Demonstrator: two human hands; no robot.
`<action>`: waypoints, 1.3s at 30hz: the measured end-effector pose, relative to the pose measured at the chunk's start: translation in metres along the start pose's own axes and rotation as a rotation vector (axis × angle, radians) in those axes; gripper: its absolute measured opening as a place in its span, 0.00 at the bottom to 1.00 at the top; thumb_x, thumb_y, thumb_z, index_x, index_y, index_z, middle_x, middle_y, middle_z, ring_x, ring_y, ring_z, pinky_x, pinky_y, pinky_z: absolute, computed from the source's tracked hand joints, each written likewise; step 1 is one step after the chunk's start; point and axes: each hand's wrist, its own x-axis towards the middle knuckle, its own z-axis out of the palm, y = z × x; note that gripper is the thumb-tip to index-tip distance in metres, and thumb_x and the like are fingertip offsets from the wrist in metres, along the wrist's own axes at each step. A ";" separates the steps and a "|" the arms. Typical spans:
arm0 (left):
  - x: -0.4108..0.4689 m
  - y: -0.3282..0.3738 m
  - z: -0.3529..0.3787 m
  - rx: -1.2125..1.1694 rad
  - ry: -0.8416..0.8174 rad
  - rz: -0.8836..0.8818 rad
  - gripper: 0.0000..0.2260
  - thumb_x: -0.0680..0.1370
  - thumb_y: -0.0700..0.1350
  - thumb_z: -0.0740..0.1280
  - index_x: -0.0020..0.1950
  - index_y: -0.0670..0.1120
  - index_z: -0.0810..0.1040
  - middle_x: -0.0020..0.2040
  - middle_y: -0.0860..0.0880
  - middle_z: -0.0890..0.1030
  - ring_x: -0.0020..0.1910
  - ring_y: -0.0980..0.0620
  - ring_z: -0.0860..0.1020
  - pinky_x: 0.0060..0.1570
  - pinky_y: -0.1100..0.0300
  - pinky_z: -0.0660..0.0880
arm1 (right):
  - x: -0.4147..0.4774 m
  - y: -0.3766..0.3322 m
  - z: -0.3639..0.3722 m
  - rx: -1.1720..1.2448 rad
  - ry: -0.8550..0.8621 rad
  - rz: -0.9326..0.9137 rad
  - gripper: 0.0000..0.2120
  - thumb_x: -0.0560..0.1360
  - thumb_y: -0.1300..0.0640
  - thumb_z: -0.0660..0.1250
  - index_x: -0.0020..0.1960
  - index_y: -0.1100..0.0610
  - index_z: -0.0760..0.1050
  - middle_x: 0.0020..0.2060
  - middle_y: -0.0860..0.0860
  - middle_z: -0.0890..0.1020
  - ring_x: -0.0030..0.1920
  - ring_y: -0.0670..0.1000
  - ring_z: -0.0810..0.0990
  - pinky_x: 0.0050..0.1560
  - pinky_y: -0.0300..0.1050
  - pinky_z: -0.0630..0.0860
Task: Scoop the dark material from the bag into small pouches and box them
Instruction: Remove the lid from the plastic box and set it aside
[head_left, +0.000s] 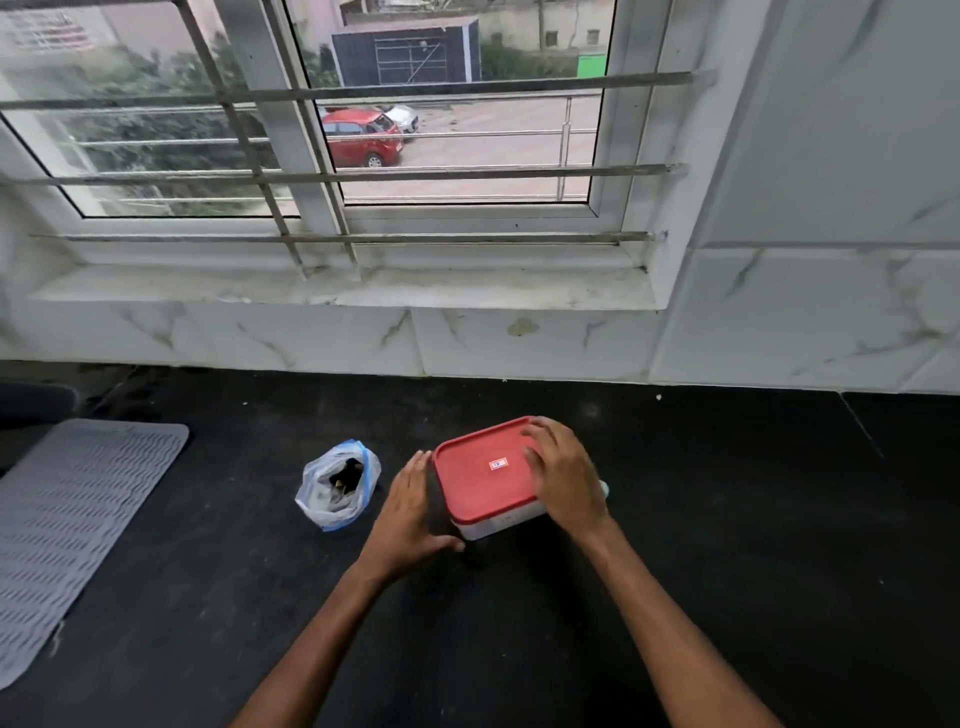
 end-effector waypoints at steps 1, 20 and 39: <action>0.002 -0.001 0.000 -0.049 -0.018 0.007 0.57 0.60 0.49 0.83 0.78 0.48 0.48 0.74 0.55 0.54 0.76 0.57 0.51 0.73 0.64 0.48 | 0.003 -0.014 0.006 -0.007 -0.018 -0.056 0.16 0.80 0.54 0.65 0.66 0.58 0.76 0.65 0.54 0.77 0.66 0.53 0.75 0.69 0.50 0.72; 0.013 -0.091 -0.006 -0.418 -0.101 0.110 0.56 0.67 0.70 0.69 0.79 0.41 0.43 0.78 0.68 0.46 0.76 0.69 0.48 0.74 0.71 0.52 | -0.018 -0.153 0.093 -0.515 -0.714 0.108 0.46 0.70 0.29 0.64 0.74 0.62 0.67 0.70 0.68 0.70 0.63 0.75 0.73 0.61 0.70 0.72; 0.021 -0.066 -0.010 -0.381 -0.124 -0.023 0.38 0.66 0.40 0.81 0.72 0.48 0.68 0.68 0.55 0.75 0.65 0.58 0.76 0.61 0.66 0.73 | 0.023 -0.137 0.028 -0.233 -0.138 -0.066 0.29 0.83 0.39 0.41 0.61 0.51 0.77 0.39 0.48 0.83 0.28 0.44 0.76 0.24 0.28 0.67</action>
